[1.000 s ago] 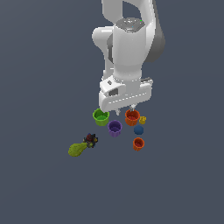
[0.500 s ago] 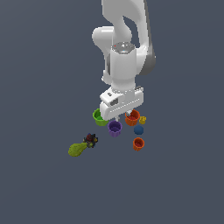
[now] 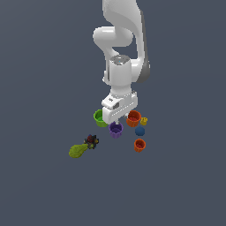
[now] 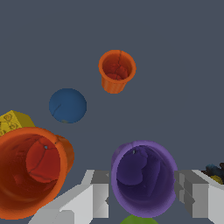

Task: Pick up a designated object from a clutter of objects.

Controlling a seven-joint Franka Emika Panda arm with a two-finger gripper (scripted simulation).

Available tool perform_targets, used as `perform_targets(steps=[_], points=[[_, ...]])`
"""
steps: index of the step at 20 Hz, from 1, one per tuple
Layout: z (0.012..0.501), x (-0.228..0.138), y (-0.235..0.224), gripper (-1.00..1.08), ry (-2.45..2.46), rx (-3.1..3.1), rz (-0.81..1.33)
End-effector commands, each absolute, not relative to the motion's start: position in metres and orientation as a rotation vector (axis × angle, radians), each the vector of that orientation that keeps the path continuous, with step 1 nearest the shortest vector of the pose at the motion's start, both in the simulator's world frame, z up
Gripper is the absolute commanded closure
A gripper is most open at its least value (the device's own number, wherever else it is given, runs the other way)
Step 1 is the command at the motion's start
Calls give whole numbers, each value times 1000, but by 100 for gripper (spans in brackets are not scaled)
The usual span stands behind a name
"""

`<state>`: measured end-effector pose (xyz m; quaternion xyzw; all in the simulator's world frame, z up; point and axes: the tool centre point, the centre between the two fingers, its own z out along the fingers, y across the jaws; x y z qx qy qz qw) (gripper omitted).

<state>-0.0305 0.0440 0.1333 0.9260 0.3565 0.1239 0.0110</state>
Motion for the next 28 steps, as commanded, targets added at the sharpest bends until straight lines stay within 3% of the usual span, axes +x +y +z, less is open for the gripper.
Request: perform_targets(steps=[1,14,28], points=[[123,-38,42,-20,1169,2850,406],[99,-60,36,-20,1316,2737,450],[79,-55,37,-20,1320,2733,449]])
